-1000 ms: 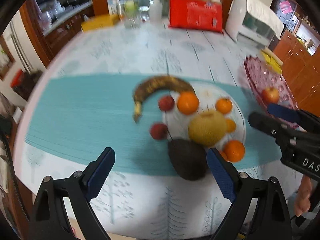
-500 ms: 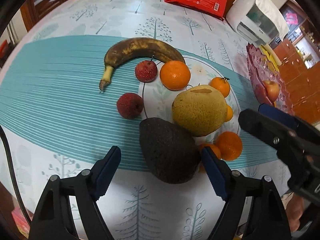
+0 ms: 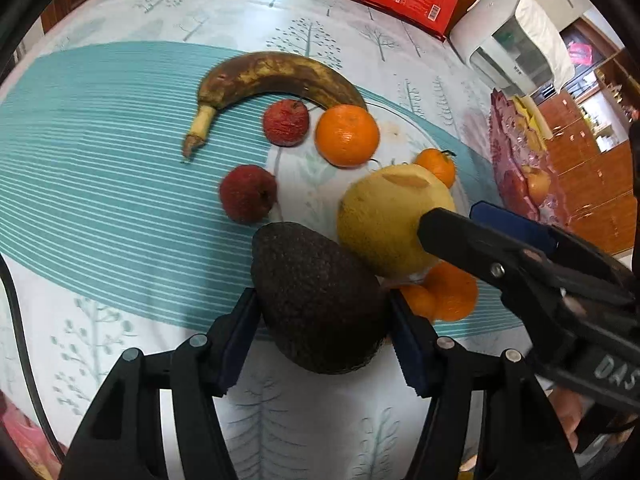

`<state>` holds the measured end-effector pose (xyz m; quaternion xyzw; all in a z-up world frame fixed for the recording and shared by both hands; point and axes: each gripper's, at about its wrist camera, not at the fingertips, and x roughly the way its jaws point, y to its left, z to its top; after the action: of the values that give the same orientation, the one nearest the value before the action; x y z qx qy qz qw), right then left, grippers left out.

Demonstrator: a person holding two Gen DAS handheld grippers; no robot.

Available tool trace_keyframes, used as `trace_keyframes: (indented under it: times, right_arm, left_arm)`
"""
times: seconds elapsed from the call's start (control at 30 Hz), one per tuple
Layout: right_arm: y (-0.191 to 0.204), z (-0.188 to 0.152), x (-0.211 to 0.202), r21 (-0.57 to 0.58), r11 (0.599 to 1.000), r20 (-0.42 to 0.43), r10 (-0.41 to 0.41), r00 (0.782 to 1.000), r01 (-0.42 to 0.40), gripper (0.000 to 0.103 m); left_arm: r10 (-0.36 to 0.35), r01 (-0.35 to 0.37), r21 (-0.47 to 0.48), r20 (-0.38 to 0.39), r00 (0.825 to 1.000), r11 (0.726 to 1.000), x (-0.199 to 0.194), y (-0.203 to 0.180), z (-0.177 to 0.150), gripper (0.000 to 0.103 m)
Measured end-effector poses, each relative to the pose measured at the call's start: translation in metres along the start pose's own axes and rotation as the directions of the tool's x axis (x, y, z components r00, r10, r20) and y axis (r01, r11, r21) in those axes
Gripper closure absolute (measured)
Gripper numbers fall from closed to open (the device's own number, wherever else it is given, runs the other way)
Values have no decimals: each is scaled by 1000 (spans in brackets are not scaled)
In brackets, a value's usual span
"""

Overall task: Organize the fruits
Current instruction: 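Grasp the avocado with the left tool while the right tool grasps the pear, then carry the avocado and pear into the pink bowl and release both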

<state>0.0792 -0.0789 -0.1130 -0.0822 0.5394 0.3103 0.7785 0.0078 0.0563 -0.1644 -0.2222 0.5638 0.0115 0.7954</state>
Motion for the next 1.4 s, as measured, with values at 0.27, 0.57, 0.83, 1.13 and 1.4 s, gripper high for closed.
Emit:
trace_keyframes:
  times: [0.27,0.57,0.83,1.13,1.4]
  right_arm:
    - [9,7,18,-27,999,-36,38,999,-39,38]
    - [26,10,33,-85,996,-76,32,997,-39,32]
    - [28,13,47,-73,996,-109,33,994,-41,29]
    - [26,12,48,-71,996,-116,38,993,-47,31]
    - [22,10,29,-61,997,-61,51,997,-55,32]
  left_arm:
    - [46,-46,-36,-3,999,998,-11,29,0,41]
    - [67,-67,-101,-6,998,993,-21,57,0,41]
    - [81,-81,-109,-4,997,991,-22,60,2,41]
    - [111,-110,-79,-1,994,991,-25,56,1,42]
    - [131,-129,-24,73,989,991,-54,38,7,42]
